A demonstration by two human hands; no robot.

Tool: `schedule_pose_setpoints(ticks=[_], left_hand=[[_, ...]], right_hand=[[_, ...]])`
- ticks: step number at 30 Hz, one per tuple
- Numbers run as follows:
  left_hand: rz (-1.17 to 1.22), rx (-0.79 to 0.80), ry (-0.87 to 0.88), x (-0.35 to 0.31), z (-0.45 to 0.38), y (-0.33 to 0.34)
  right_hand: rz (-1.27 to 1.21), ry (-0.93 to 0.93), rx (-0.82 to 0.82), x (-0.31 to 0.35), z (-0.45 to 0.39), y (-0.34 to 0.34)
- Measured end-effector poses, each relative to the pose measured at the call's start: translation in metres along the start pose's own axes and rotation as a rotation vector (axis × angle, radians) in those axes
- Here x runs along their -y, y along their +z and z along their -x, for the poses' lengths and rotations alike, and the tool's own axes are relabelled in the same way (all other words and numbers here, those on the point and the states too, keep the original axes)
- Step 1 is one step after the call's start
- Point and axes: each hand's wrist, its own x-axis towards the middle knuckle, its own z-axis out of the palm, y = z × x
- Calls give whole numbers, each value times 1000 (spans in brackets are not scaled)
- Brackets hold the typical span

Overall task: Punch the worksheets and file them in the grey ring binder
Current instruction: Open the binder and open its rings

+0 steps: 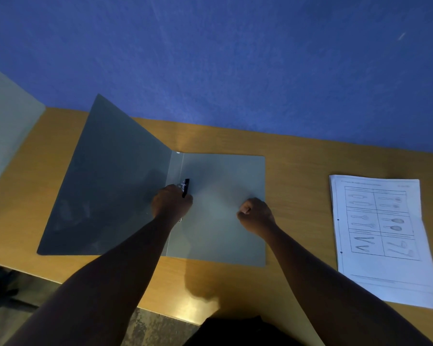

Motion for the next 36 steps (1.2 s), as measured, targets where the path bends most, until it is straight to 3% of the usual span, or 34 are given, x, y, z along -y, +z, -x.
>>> schedule_pose_setpoints(ticks=[11,25,29,36], left_hand=[[130,33,-68,-1,3,-13],[91,32,-18,19,-5,-23],[58,-7,40,17,-6,-22],[221,-82,133,16,-15,-18]], right_hand=[[-1,32,13,4,-1,-2],[-13,74,37,7,-1,-5],[23,86,45,11,-1,-4],[163,157,120,40,-10,3]])
